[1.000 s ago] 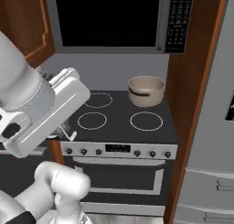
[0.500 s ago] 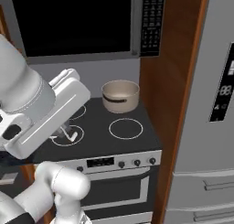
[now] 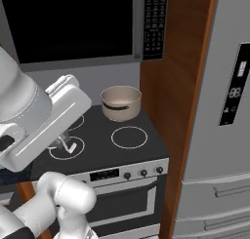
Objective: Open the cabinet and move the ladle to the pot. Then close the cabinet.
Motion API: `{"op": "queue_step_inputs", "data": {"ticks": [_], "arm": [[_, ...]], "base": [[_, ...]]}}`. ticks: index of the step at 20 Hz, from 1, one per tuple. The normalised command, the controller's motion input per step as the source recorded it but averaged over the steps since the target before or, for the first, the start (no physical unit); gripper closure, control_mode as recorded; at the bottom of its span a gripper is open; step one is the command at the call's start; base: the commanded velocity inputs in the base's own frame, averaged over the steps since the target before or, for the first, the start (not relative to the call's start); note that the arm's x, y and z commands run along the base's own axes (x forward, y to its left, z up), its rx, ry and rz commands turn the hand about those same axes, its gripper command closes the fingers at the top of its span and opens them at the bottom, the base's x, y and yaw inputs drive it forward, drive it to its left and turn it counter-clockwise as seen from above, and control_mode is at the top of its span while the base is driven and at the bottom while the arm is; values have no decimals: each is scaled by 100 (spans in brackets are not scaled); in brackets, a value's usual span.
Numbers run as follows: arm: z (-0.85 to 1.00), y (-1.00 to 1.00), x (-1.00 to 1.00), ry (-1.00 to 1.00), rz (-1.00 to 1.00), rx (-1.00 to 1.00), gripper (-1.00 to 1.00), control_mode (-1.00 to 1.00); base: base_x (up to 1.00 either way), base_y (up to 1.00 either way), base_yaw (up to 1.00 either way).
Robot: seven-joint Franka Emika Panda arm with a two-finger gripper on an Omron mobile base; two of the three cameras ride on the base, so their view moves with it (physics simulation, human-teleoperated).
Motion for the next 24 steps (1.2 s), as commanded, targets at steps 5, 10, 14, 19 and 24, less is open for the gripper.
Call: {"op": "queue_step_inputs", "data": {"ticks": [5, 10, 14, 19, 24], "arm": [[0, 0, 0, 0, 0, 0, 100, 100], [0, 0, 0, 0, 0, 0, 100, 100], [0, 0, 0, 0, 0, 0, 100, 100], [0, 0, 0, 0, 0, 0, 100, 100], [0, 0, 0, 0, 0, 0, 100, 100]], "base": [[100, 5, -7], [100, -5, 5], [100, -21, 19], [97, -20, 22], [98, -17, 24]]}}
